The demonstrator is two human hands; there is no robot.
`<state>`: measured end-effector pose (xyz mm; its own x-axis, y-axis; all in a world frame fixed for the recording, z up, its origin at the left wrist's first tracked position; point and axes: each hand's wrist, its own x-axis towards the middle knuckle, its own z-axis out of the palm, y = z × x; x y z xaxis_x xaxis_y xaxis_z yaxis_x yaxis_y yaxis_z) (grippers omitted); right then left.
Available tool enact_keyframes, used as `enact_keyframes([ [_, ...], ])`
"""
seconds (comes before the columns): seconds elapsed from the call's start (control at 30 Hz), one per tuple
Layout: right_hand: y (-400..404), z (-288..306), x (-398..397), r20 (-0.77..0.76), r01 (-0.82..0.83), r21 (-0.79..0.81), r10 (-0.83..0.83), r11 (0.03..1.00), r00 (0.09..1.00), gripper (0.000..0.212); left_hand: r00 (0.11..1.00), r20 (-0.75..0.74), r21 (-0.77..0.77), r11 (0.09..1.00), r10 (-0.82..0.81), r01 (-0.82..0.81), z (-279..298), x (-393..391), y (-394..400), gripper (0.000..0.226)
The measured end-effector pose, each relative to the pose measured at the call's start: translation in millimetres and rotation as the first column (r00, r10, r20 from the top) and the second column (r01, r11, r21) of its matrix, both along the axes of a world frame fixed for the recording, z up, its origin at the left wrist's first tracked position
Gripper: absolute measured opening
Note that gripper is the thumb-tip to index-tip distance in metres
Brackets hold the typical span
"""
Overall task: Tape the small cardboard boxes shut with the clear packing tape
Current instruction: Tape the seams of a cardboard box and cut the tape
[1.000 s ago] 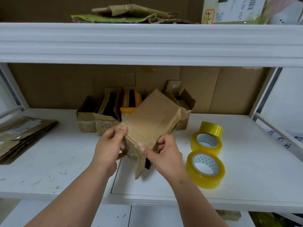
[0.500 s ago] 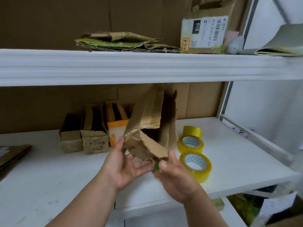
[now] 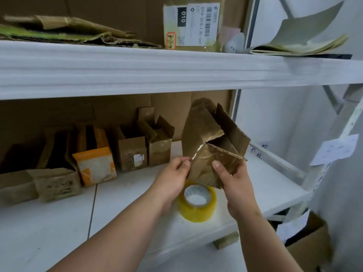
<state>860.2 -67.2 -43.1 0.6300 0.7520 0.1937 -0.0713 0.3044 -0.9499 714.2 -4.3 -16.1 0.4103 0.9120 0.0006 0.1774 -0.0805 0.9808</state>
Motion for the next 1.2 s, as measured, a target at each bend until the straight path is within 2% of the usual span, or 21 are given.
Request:
enact_keyframes([
  [0.1,25.3,1.9,52.3,0.002,0.028,0.011,-0.028,1.000,1.000,0.033,0.985,-0.154,0.153,0.983,-0.082,0.105,8.4,43.4,16.7,0.035],
  [0.2,61.1,4.3,103.1,0.036,-0.020,-0.015,0.021,1.000,0.999,0.037,0.942,-0.331,0.250,0.958,-0.050,0.139,17.1,87.8,41.0,0.039],
  [0.37,122.0,12.7,164.0,0.129,-0.140,-0.045,0.145,0.989,0.981,0.036,0.921,-0.390,0.197,0.975,-0.018,0.103,21.9,143.8,88.5,0.033],
  [0.47,158.1,9.9,189.0,0.174,-0.193,-0.090,0.206,0.977,0.963,0.030,0.939,-0.339,0.124,0.987,-0.052,0.100,20.6,162.6,110.7,0.028],
  [0.57,187.5,-5.8,200.0,0.218,-0.260,-0.169,0.293,0.951,0.931,0.038,0.933,-0.358,0.083,0.994,-0.031,0.065,14.4,169.4,130.7,0.031],
  [0.63,199.7,-19.2,203.6,0.272,-0.257,-0.232,0.316,0.938,0.909,0.045,0.885,-0.466,0.098,0.994,-0.004,0.056,4.9,168.8,146.1,0.034],
  [0.73,211.1,-38.2,207.3,0.284,-0.225,-0.329,0.323,0.917,0.903,0.046,0.801,-0.593,0.156,0.988,0.079,0.018,-12.5,157.8,160.5,0.051],
  [0.87,218.5,-50.5,199.0,0.147,-0.248,-0.437,0.341,0.865,0.928,0.041,0.656,-0.751,0.160,0.985,0.076,0.069,-39.8,138.9,162.4,0.064],
  [1.0,229.8,-50.7,186.9,0.122,-0.311,-0.445,0.401,0.840,0.908,0.043,0.661,-0.745,0.160,0.986,0.092,0.043,-51.0,128.9,161.0,0.068],
  [1.1,239.7,-56.1,181.7,0.137,-0.307,-0.555,0.449,0.773,0.883,0.053,0.699,-0.708,0.175,0.984,0.102,0.033,-53.3,122.8,158.1,0.065],
  [1.2,240.7,-53.6,174.5,0.194,-0.297,-0.614,0.504,0.732,0.842,0.060,0.689,-0.713,0.213,0.976,0.130,0.037,-52.3,117.1,152.8,0.061],
])
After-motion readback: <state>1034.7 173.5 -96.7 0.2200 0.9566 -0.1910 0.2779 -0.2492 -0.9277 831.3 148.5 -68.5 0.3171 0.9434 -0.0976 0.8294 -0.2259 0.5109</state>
